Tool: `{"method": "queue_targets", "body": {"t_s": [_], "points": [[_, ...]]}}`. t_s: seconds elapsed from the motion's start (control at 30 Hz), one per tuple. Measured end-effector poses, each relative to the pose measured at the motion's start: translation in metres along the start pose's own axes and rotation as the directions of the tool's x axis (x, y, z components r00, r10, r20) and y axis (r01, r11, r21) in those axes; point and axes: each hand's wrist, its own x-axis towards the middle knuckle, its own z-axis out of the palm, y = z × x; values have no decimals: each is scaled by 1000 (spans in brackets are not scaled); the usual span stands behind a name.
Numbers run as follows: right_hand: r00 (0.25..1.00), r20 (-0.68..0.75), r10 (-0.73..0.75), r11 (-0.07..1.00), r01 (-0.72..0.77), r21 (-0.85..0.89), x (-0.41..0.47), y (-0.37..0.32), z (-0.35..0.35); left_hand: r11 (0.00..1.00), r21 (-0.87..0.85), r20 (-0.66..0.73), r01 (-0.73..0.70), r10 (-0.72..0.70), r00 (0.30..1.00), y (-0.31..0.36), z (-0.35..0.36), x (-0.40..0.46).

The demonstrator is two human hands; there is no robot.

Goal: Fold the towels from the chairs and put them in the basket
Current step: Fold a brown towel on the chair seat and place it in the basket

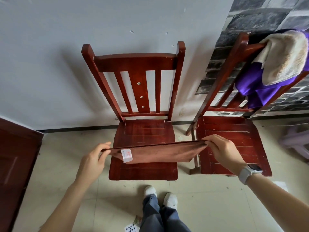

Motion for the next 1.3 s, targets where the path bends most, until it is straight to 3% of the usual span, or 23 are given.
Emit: {"method": "queue_targets", "body": {"t_s": [0.17,0.27,0.53,0.8,0.97,1.3], "points": [[945,217,246,938,-289,193,-30,-1,24,942,-232,-40,244,-260,965,-4,16,-34],[957,192,216,957,-247,154,-41,-5,33,935,-206,-58,288,-305,950,-7,20,-45],[948,127,291,942,-307,134,-11,-12,68,962,-146,-64,231,-242,968,-41,31,-4],[917,143,371,928,-372,-22,71,25,150,924,-143,161,353,-330,930,-126,77,89],[913,120,390,920,-379,-105,125,60,202,963,-31,228,269,-255,940,-170,121,152],[929,-37,368,908,-367,-203,171,90,237,985,20,70,171,-172,983,-194,171,216]]}}
